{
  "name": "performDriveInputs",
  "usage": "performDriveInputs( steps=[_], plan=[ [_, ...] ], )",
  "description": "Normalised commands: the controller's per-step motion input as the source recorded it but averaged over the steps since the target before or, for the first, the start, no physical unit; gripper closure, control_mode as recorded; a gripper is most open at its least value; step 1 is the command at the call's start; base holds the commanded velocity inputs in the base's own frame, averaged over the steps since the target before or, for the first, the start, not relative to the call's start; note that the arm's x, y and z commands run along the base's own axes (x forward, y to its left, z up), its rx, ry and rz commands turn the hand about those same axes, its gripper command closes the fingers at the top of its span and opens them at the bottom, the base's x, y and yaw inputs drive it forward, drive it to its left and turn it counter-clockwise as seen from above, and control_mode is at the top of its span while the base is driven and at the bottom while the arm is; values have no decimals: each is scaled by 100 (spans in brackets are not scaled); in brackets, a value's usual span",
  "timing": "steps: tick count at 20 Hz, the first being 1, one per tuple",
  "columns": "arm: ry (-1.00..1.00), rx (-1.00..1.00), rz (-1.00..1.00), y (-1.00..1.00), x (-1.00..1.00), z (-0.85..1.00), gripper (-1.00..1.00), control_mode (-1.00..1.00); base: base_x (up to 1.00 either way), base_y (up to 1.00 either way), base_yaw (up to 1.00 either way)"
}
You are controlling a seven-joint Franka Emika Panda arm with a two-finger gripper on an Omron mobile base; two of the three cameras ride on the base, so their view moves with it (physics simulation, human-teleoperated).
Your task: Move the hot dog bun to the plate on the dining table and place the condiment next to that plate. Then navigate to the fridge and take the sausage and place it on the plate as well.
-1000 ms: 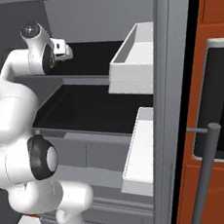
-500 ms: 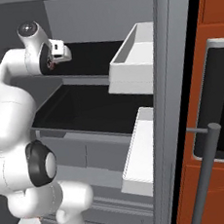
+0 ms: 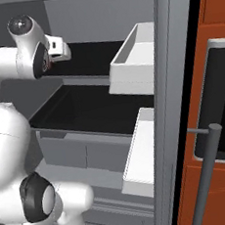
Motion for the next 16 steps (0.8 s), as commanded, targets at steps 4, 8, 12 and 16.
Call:
performDriveInputs(
  steps=[4, 8, 12, 16],
  plan=[
    [-1, -5, -1, -67, -100, -25, 100, -100, 0, 0, 0],
    [0, -11, -4, -57, -100, -66, 100, -100, 0, 0, 0],
    [2, -11, -8, -9, -96, -94, 100, -100, 0, 0, 0],
    [15, -9, -5, 0, -29, -99, 100, -100, 0, 0, 0]
  ],
)
